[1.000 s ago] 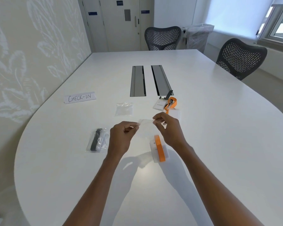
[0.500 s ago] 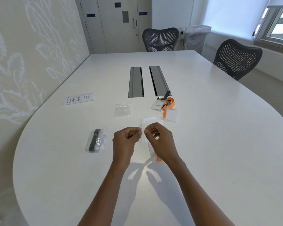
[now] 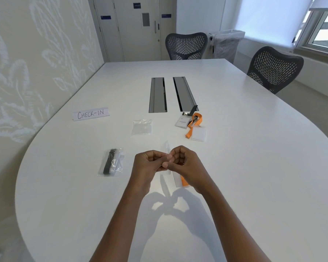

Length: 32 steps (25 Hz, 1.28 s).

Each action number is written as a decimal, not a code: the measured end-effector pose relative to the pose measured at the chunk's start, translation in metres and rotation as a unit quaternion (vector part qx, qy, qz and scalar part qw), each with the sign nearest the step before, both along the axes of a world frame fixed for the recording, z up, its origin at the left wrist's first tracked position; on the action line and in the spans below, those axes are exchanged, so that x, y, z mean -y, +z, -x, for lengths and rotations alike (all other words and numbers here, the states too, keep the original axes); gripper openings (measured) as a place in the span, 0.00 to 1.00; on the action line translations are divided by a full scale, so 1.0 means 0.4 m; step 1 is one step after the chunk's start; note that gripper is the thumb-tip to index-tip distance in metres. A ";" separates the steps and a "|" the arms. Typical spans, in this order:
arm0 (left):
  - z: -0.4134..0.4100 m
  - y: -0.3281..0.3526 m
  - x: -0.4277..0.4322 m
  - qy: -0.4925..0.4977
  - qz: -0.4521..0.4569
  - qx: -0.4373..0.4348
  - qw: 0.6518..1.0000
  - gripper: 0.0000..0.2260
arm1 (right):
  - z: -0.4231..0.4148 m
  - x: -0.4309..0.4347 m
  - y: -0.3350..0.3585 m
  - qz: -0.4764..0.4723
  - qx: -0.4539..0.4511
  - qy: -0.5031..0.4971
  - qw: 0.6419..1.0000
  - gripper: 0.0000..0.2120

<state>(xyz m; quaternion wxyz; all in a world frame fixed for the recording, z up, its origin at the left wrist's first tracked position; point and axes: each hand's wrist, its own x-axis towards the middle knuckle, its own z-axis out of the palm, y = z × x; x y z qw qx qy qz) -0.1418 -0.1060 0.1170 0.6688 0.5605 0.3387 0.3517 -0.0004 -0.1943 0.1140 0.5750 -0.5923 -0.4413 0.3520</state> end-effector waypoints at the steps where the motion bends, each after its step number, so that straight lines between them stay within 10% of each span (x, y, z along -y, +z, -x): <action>1: 0.003 0.002 -0.003 -0.010 -0.001 -0.005 1.000 0.04 | -0.003 0.003 0.001 0.004 -0.006 0.006 1.000 0.14; 22: -0.008 -0.019 0.033 0.139 -0.073 -0.038 0.987 0.03 | 0.022 0.010 -0.008 0.028 -0.111 -0.187 0.976 0.04; 32: -0.032 -0.022 0.070 0.139 -0.315 -0.195 0.918 0.03 | 0.040 -0.023 0.003 -0.003 0.182 -0.210 0.961 0.04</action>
